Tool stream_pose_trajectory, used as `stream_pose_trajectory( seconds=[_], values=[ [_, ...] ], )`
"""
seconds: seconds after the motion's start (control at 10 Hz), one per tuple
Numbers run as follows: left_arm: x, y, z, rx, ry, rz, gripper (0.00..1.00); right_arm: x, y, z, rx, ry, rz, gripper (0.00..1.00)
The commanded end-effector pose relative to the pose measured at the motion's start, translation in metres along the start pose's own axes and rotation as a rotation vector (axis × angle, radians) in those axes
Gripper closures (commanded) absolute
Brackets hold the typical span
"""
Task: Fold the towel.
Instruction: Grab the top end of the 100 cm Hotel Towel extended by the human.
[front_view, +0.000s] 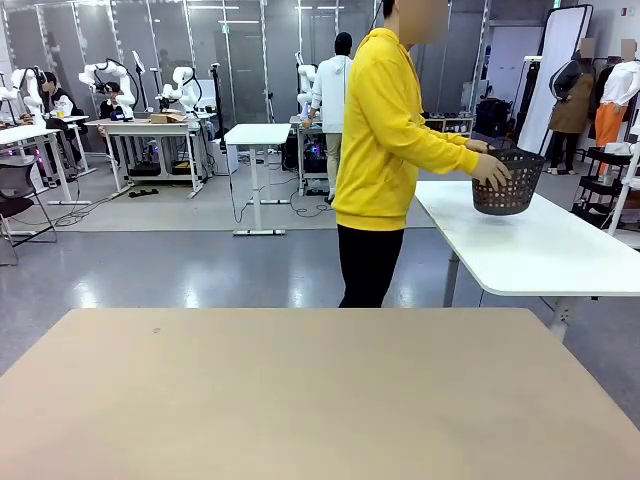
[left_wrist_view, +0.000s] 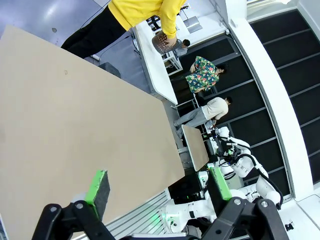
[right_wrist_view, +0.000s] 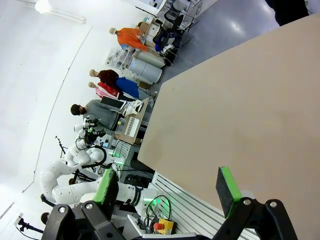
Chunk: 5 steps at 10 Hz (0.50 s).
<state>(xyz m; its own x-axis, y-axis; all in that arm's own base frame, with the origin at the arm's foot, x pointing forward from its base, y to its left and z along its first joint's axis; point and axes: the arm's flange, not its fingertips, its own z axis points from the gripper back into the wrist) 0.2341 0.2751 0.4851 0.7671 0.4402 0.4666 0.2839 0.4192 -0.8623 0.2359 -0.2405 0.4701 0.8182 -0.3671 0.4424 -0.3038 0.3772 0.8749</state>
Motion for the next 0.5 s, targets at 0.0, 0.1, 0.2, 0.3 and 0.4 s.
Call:
stream_pose_trajectory(
  seconds=[0.0,0.1,0.2,0.3,0.4],
  values=[
    [0.0006,-0.0001,0.0009,-0.018,-0.003,-0.012,0.00,0.0006,0.0003,0.0008,0.010,-0.011,0.014,0.00],
    [0.0006,-0.0001,0.0009,-0.018,-0.003,-0.012,0.00,0.0006,0.0003,0.0008,0.010,-0.011,0.014,0.00],
    [0.0006,-0.0001,0.0009,-0.018,-0.003,-0.012,0.00,0.0006,0.0003,0.0008,0.010,-0.011,0.014,0.00],
    [0.0006,-0.0001,0.0009,-0.018,-0.003,-0.012,0.00,0.0006,0.0003,0.0008,0.010,-0.011,0.014,0.00],
    [0.0006,-0.0001,0.0009,-0.018,-0.003,-0.012,0.00,0.0006,0.0003,0.0008,0.010,-0.011,0.014,0.00]
  ],
)
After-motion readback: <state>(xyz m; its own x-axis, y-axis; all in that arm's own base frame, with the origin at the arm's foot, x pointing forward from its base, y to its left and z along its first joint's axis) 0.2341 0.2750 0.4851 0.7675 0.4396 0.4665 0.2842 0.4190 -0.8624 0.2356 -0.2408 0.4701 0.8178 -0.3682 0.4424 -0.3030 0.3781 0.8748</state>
